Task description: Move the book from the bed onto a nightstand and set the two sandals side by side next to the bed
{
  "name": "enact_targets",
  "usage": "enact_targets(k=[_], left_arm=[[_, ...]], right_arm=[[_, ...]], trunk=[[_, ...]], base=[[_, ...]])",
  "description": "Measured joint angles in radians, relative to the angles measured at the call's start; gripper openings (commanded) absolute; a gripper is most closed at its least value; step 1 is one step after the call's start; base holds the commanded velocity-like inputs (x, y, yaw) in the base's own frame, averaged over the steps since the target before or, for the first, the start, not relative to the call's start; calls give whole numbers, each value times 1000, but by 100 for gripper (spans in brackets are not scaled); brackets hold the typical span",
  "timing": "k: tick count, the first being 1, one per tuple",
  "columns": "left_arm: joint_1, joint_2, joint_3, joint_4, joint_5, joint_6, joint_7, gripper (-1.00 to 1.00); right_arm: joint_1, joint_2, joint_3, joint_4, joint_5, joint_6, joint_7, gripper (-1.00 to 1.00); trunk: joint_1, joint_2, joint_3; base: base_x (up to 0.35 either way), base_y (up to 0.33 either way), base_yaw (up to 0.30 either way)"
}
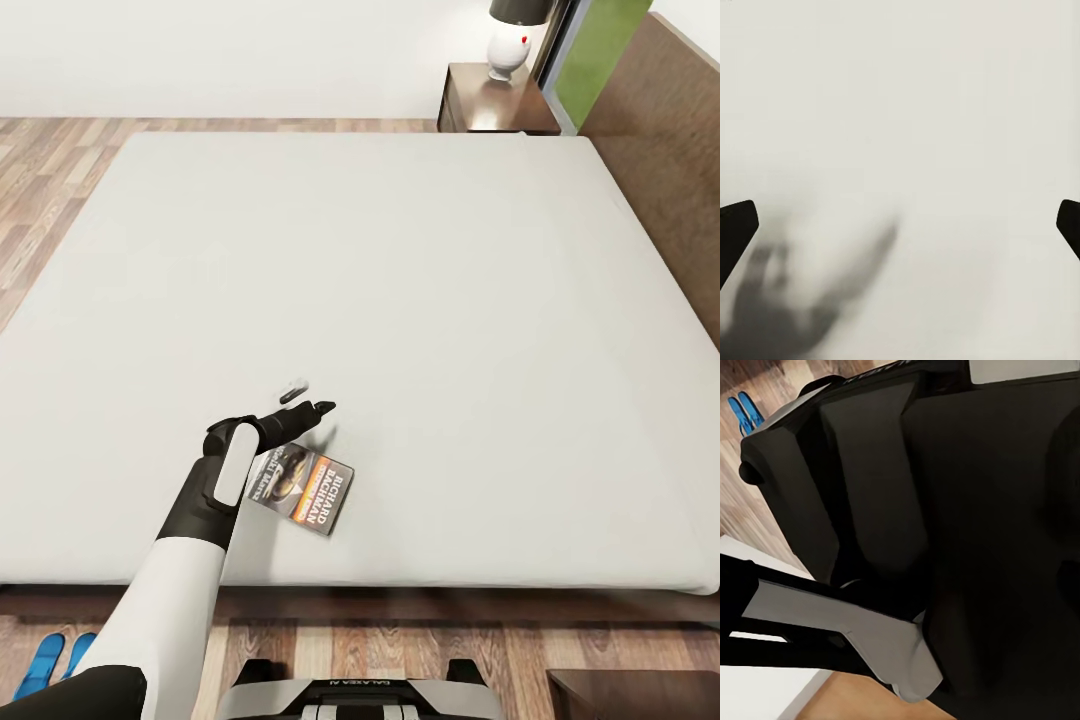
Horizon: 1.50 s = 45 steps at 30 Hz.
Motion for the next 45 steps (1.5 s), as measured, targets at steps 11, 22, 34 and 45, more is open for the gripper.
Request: enact_targets(k=[11, 22, 34, 45], left_arm=[[0, 0, 0, -2, -4, 1, 0, 100], [0, 0, 0, -11, -1, 0, -1, 100], [0, 0, 0, -10, 1, -1, -1, 100], [0, 0, 1, -9, 2, -2, -2, 100]], right_arm=[[0, 1, 0, 0, 0, 0, 0, 100], [0, 0, 0, 0, 0, 0, 0, 100], [0, 0, 0, -1, 0, 0, 0, 100], [0, 0, -1, 2, -1, -1, -4, 100]], trunk=[[19, -35, -15], [34, -63, -28], [34, -63, -28], [34, -63, -28]], base=[[0, 0, 0], [0, 0, 0], [0, 0, 0], [0, 0, 0]])
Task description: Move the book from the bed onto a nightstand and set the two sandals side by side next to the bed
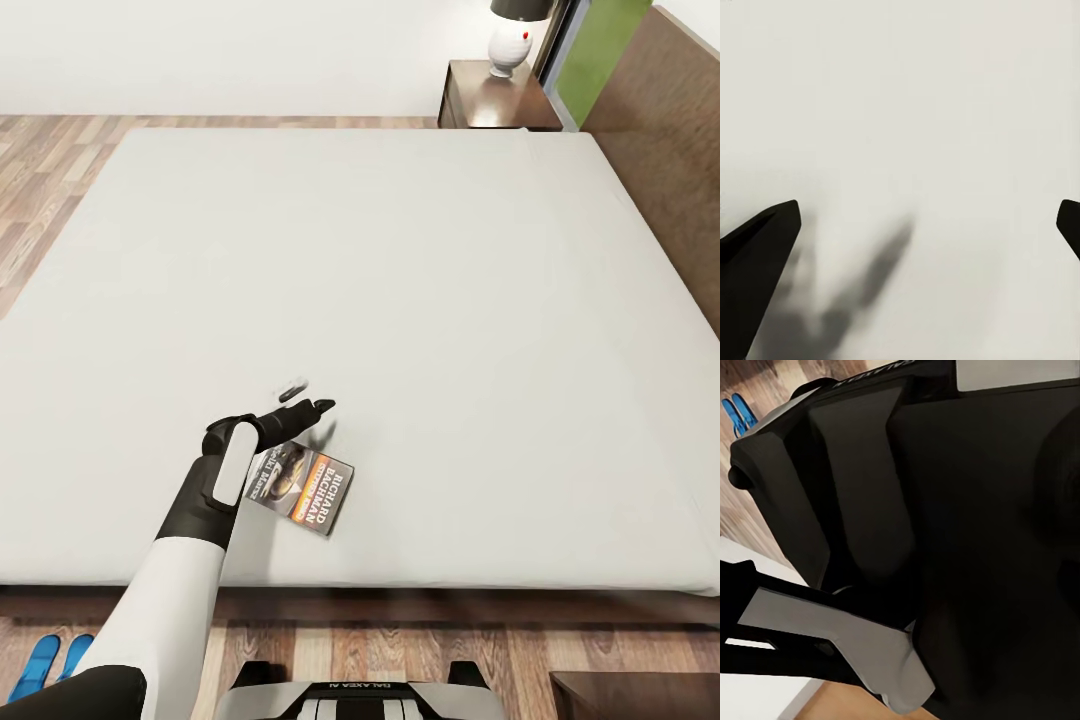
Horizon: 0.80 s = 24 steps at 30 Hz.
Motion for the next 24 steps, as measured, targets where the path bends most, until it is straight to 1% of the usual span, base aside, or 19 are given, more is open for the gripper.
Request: enact_targets(k=[3, 4, 7, 13, 18, 24], left_arm=[[1, 0, 0, 1, 2, -1, -1, 100], [1, 0, 0, 0, 0, -1, -1, 100], [1, 0, -1, 5, 3, -1, -2, 100], [1, 0, -1, 8, 1, -1, -1, 100], [2, 0, -1, 10, 5, 0, -1, 100], [2, 0, -1, 10, 5, 0, -1, 100]], right_arm=[[0, 0, 0, 0, 0, -1, 0, 100], [0, 0, 0, 0, -1, -25, 0, 100], [0, 0, 0, 0, -2, -53, 1, 100], [0, 0, -1, 0, -2, -63, 1, 100], [0, 0, -1, 0, -2, -63, 0, 100], [0, 0, -1, 0, -2, -63, -1, 100]], trunk=[[0, 0, 0], [0, 0, 0], [0, 0, 0], [0, 0, 0], [0, 0, 0], [0, 0, 0]], base=[[0, 0, 0], [0, 0, 0], [0, 0, 0], [-2, 0, 0], [-86, 0, 0], [-16, 0, 0]])
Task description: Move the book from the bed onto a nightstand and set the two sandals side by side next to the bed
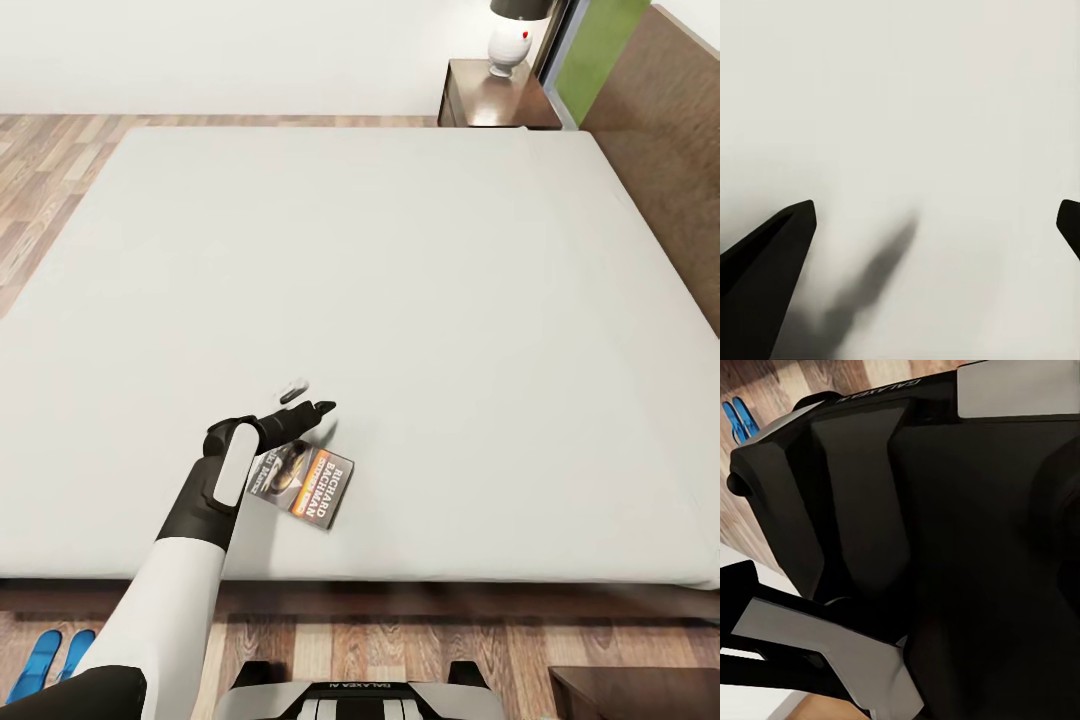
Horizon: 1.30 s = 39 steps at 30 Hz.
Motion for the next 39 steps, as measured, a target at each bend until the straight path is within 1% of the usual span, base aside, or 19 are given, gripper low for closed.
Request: enact_targets(k=[6, 10, 11, 14, 39], left_arm=[[0, 0, 0, 0, 0, 0, 0, 100], [0, 0, 0, 0, 1, 0, 0, 100], [0, 0, 0, -1, 7, 1, -1, 100], [0, 0, 0, 0, 0, 0, 0, 100], [0, 0, 0, 1, -2, -1, 0, 100]], right_arm=[[0, 0, 0, 0, 0, 0, 0, 100], [0, 0, 0, 0, 0, 0, 0, 100], [0, 0, 0, 0, 0, 0, 0, 100], [0, 0, 0, 0, 0, 0, 0, 100], [0, 0, 0, 0, 0, 0, 1, 100]], trunk=[[0, 0, 0], [0, 0, 0], [0, 0, 0], [0, 0, 0], [0, 0, 0]], base=[[-16, 0, 0], [-155, 0, 0], [-85, 0, 0], [-37, 0, 0], [-23, 0, 0]])
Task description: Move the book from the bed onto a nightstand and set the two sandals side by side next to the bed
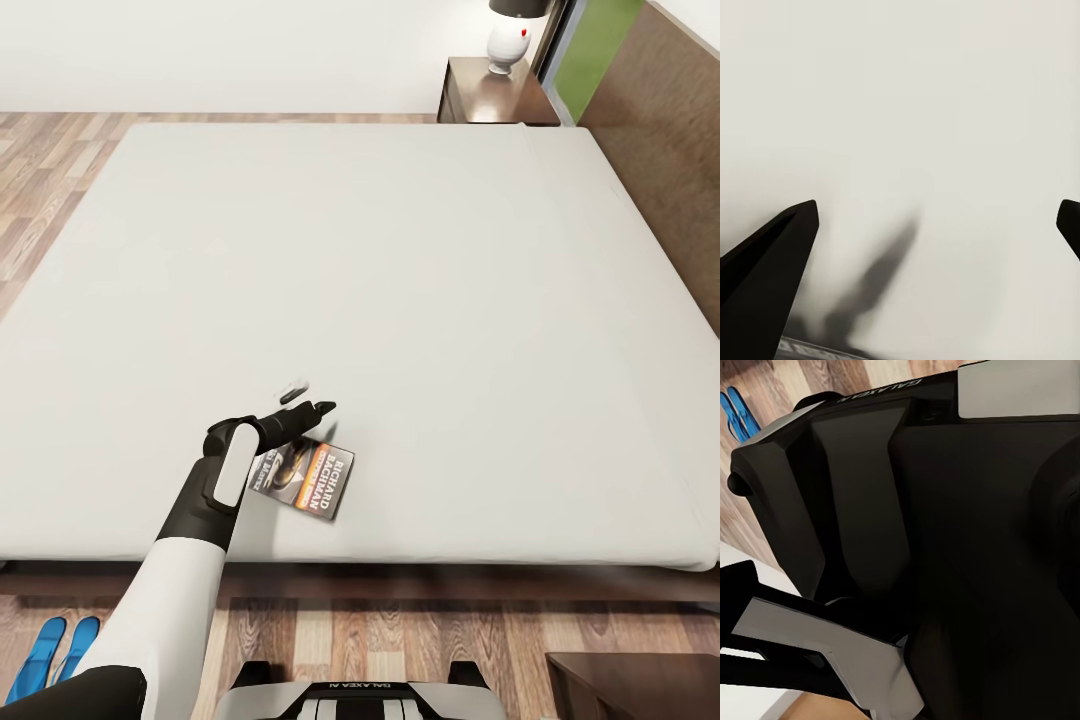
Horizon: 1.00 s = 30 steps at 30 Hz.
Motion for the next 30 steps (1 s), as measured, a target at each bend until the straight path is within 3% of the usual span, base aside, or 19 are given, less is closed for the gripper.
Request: enact_targets(k=[30], left_arm=[[0, 0, 0, 0, 1, -1, 0, 100]], right_arm=[[0, 0, 0, 0, 0, 0, 2, 100]], trunk=[[0, 0, 0]], base=[[-71, 0, 0]])
